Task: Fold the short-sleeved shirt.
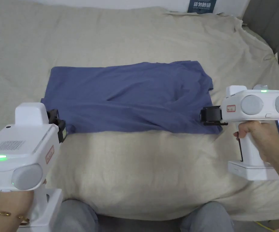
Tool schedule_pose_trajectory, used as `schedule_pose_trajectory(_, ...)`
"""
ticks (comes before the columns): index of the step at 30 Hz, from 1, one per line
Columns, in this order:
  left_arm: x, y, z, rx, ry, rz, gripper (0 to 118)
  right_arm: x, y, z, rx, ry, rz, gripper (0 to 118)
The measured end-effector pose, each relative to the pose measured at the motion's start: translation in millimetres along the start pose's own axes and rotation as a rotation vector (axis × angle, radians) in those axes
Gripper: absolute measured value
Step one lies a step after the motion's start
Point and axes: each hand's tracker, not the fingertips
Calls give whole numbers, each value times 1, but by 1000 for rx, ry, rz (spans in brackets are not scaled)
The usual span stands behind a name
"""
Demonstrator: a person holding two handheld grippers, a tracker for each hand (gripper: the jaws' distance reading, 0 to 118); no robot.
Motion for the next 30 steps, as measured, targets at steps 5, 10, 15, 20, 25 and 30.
schedule_pose_trajectory(5, -1, -1, -15, -26, 0, 11, 0, 9, 12, -47, -116, -38, -68, 103)
schedule_pose_trajectory(10, -3, -7, -34, -68, 19, 29, 0, 17, 5, -73, -162, -20, -142, 63)
schedule_pose_trajectory(15, -7, -9, -43, -87, 26, 49, 0, 19, -2, -77, -150, 40, -232, 11)
schedule_pose_trajectory(20, -18, 1, -54, -169, 30, 91, 0, 9, 2, -64, -118, 22, -134, 6)
schedule_pose_trajectory(25, -55, 22, -97, -363, 14, 238, 93, 15, 6, -45, -77, 48, -142, 6)
schedule_pose_trajectory(30, -77, 35, -151, -597, 62, 226, 102, 17, 11, -38, -59, 55, -139, 6)
